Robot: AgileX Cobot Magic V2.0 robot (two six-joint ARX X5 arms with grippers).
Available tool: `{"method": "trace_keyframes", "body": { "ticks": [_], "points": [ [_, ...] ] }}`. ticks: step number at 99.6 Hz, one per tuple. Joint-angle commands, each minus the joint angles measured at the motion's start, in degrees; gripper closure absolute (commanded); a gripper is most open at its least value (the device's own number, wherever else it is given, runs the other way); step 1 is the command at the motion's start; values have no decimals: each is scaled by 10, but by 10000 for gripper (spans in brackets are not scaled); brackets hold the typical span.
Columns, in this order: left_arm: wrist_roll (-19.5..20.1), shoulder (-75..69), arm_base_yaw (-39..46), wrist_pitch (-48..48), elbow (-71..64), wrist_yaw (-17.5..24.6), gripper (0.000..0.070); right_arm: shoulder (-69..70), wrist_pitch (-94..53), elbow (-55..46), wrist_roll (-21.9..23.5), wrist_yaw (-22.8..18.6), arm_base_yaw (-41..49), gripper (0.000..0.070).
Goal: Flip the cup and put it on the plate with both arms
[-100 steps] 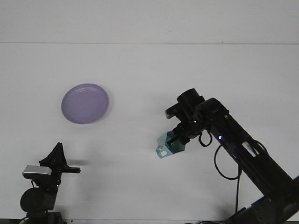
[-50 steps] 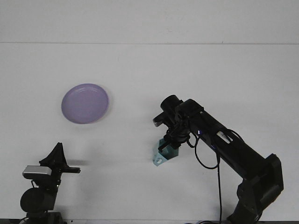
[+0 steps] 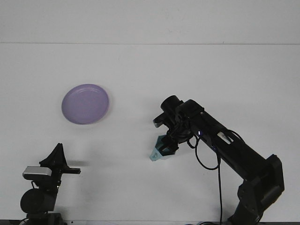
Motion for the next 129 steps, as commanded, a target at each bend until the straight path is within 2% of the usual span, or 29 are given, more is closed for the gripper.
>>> {"method": "trace_keyframes", "body": {
  "ticks": [1,12,28,52,60,67,72,76,85,91,108,117,129],
  "points": [
    [-1,-1,-1,6,-11,-2,687,13,-2,23,-9,-7,5,420],
    [-1,-1,-1,6,-11,-2,687,13,-28,56,-14,-7,5,342],
    [-1,-1,-1,6,-11,-2,687,8,-72,129,-17,-6,4,342],
    [-1,-1,-1,8,-11,-2,687,-49,-43,185,-11,-2,-10,349],
    [-2,-1,-1,14,-10,-2,687,-84,-10,185,-9,-3,-24,403],
    [-2,-1,-1,25,-10,-1,687,-120,20,183,-9,-3,-39,514],
    [-11,-1,-1,34,-10,-1,687,-147,43,177,-9,-2,-51,629],
    [-24,-1,-1,39,-10,-1,688,-172,64,166,-9,-2,-62,700],
    [-54,-1,-1,40,-7,-1,688,-233,108,124,-8,15,-90,700],
    [-85,-1,-1,40,-7,-1,688,-279,141,80,-8,26,-109,700],
    [-183,-1,-1,40,-4,0,688,-422,239,-81,-5,26,-162,700],
    [-207,-1,-1,39,2,14,688,-498,291,-164,-6,26,-183,700],
    [-212,0,-1,36,18,50,688,-591,355,-265,-6,26,-198,700]
  ]
}}
